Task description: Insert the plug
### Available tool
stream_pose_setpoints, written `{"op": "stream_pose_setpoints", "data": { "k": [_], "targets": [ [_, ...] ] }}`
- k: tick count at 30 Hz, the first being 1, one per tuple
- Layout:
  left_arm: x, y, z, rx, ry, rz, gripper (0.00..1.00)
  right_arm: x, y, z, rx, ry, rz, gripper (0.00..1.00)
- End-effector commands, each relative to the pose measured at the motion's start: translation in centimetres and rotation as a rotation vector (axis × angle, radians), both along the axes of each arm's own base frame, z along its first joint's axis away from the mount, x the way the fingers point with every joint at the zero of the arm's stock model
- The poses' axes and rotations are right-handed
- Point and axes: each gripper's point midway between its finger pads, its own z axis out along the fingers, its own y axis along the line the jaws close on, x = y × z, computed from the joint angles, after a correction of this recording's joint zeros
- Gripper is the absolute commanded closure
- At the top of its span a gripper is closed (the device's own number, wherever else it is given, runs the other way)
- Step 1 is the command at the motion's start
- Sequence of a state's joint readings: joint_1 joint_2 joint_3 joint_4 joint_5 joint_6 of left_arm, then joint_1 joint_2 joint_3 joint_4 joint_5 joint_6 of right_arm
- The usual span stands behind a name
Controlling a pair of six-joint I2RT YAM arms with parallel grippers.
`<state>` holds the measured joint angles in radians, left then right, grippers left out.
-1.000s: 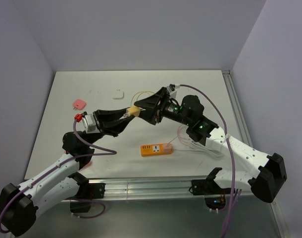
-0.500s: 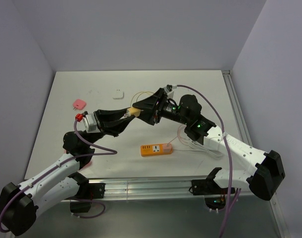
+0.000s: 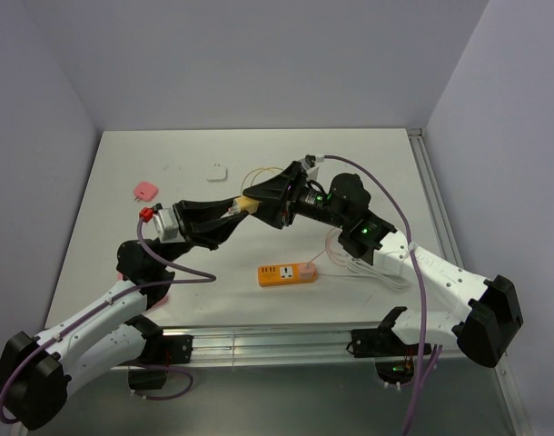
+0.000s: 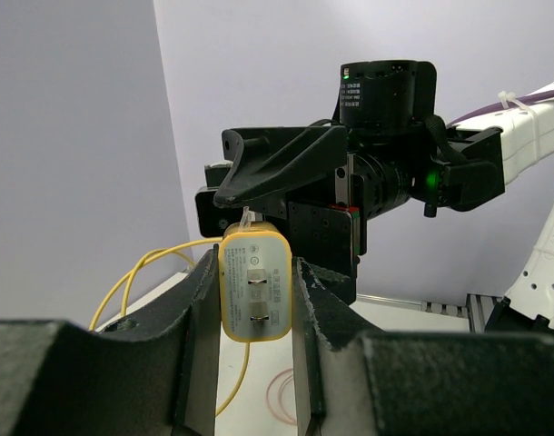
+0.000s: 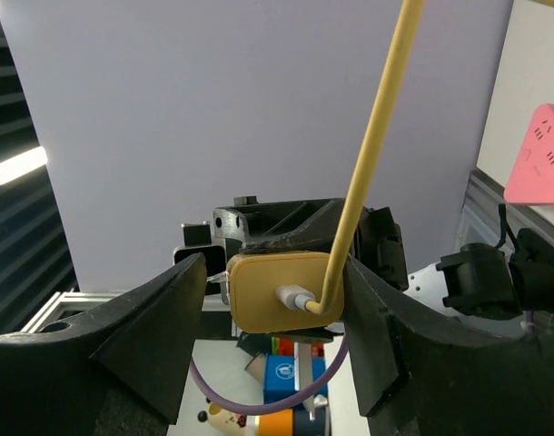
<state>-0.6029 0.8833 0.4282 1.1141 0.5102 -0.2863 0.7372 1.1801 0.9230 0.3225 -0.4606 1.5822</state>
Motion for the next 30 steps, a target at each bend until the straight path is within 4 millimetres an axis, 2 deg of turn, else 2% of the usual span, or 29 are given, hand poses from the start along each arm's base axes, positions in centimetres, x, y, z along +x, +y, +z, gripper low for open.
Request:
{"op": "stream_pose_setpoints", "data": {
  "k": [1, 7, 15, 20, 22, 23, 25, 29, 30],
  "targets": [
    [-0.9, 0.3, 1.4, -0.037, -0.051, -0.012, 1.00, -1.3, -0.1, 3.2, 0.086, -0.066, 0.039, 0.33],
    [-0.7, 0.4, 1.7, -0.041, -0.066, 0.000, 1.00, -1.8, 0.2, 2.9, 0.091, -0.052, 0.062, 0.30],
    [-0.7, 0.3, 1.8, -0.033, -0.094, 0.009, 1.00, -2.3, 0.4, 3.6, 0.113, -0.049, 0.084, 0.30],
    [-0.9, 0.2, 1.6, -0.024, -0.097, 0.001, 1.00, -2.4, 0.3, 3.9, 0.127, -0.052, 0.086, 0.34],
    [-1.1, 0.2, 1.4, -0.023, -0.095, -0.009, 1.00, -2.3, 0.4, 3.9, 0.129, -0.051, 0.083, 0.39],
    [-1.1, 0.2, 1.2, -0.019, -0.091, -0.011, 1.00, -2.3, 0.4, 3.9, 0.132, -0.054, 0.088, 0.46],
    [-1.1, 0.0, 1.0, -0.009, -0.085, -0.018, 1.00, -2.3, 0.5, 4.2, 0.140, -0.060, 0.094, 0.52],
    [-1.8, -0.9, 0.3, 0.067, -0.085, -0.081, 0.99, -2.4, 0.5, 4.6, 0.141, -0.098, 0.092, 0.79],
    [-1.7, -1.2, 0.1, 0.087, -0.069, -0.093, 0.96, -2.4, 0.5, 4.6, 0.137, -0.104, 0.092, 0.86]
  ]
}}
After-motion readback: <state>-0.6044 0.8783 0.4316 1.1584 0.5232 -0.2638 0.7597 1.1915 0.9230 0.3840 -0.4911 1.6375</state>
